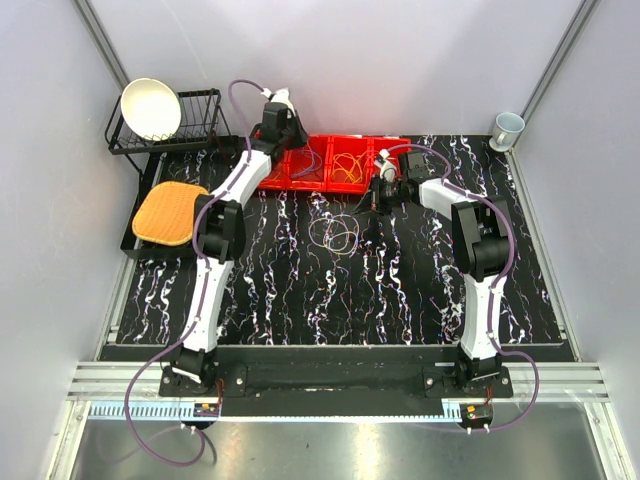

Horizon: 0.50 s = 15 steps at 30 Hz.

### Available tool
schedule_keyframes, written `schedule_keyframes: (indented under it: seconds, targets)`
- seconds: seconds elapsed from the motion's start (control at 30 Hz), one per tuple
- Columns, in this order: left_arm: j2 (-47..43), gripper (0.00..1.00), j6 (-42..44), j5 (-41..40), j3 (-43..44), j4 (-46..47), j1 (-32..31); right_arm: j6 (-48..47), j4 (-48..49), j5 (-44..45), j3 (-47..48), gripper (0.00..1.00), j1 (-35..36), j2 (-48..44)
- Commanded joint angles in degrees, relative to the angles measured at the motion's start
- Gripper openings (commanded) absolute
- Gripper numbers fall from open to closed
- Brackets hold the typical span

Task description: Untangle the cables

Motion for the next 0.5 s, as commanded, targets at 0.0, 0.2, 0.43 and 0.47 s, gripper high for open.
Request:
schedule_keyframes:
  seconds: [0.0,0.2,0.43,0.47]
  targets:
    - [0.0,0.17,0.02,2.5,-0.23,0.47,0.71,0.56,1.03,-1.12,1.48,0.0,-0.05,-1.03]
    - [-1.67,0.27,0.37,3.64,-2.08,0.74,0.63,0.56,0.77,-1.03,1.66,0.0,0.04,-0.94]
    - [-8.07,0.78,-0.51,3.82,-3.84,-0.93,0.71,0.47,0.77,-0.68,1.39,0.0,0.04,-1.38]
    - [-8.96,0.82,-0.77,3.82,-4.19,-1.54,0.63,0.39,0.86,-0.68,1.31,0.0,0.04,-1.38]
